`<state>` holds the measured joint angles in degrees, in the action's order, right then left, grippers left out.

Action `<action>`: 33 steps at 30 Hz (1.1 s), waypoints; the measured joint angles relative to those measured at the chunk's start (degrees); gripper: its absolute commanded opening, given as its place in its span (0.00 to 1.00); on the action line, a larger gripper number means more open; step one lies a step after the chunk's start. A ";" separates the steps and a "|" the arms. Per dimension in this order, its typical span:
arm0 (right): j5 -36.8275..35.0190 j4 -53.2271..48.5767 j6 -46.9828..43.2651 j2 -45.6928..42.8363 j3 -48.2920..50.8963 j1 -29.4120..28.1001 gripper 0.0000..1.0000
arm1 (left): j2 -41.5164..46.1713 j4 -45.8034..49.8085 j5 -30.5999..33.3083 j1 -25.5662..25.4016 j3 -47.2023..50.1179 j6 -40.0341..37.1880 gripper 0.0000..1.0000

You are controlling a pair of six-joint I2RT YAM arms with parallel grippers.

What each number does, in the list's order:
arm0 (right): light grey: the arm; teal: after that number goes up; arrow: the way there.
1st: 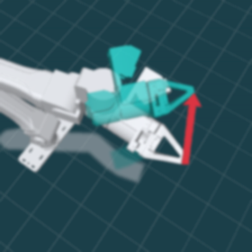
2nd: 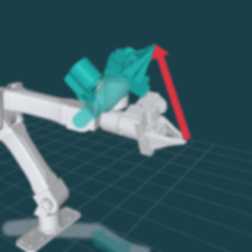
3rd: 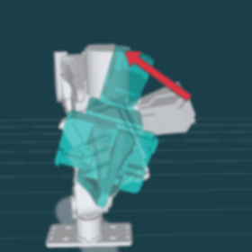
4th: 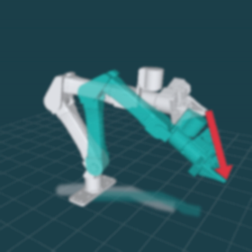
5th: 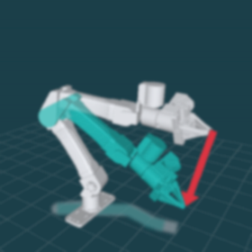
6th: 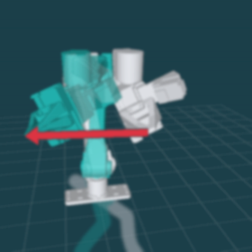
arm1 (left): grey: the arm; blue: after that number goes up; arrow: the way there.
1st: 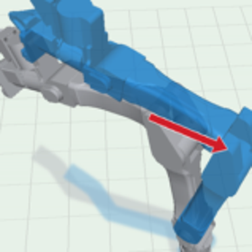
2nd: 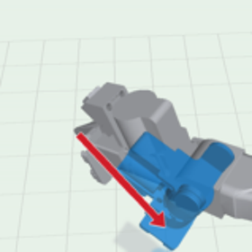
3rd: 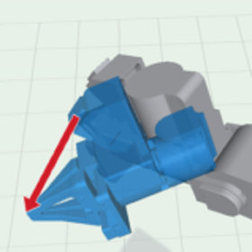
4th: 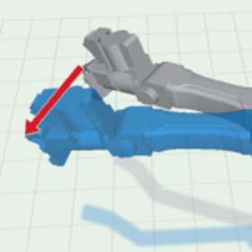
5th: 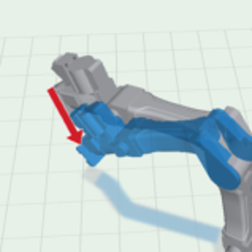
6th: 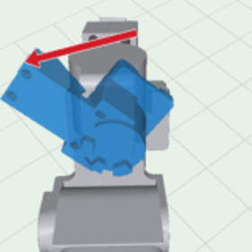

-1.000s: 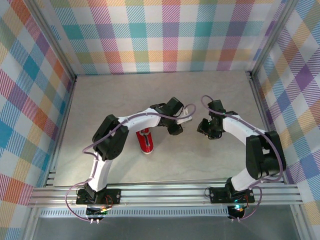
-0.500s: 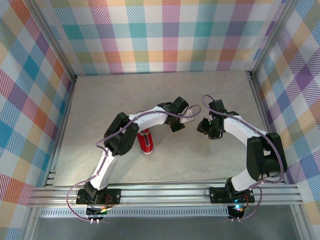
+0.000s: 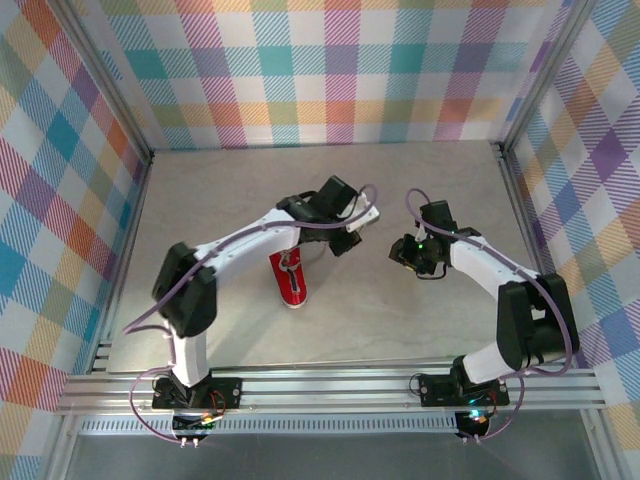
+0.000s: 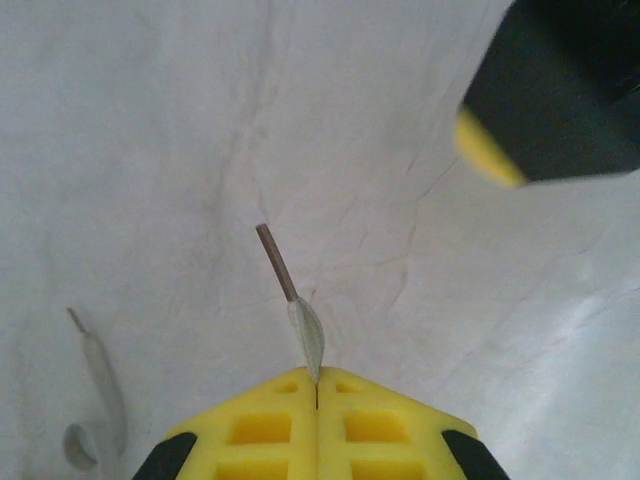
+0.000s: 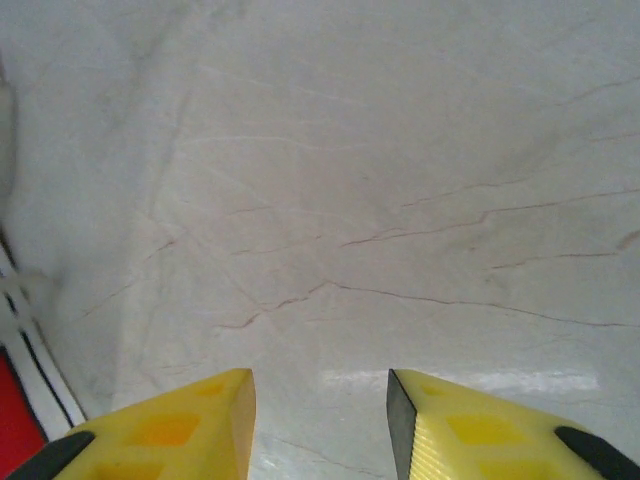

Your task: Tie the shoes

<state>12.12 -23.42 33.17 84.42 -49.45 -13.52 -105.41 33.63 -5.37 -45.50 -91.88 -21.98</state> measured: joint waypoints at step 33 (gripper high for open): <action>3.74 1.16 -4.31 23.69 -31.01 -25.00 0.32 | 12.28 -21.38 -13.51 34.40 35.95 35.74 0.00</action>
<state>15.86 -22.26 28.86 108.12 -80.47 -38.52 -93.12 12.25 -18.87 -11.09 -55.92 13.76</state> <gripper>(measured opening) 0.341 0.046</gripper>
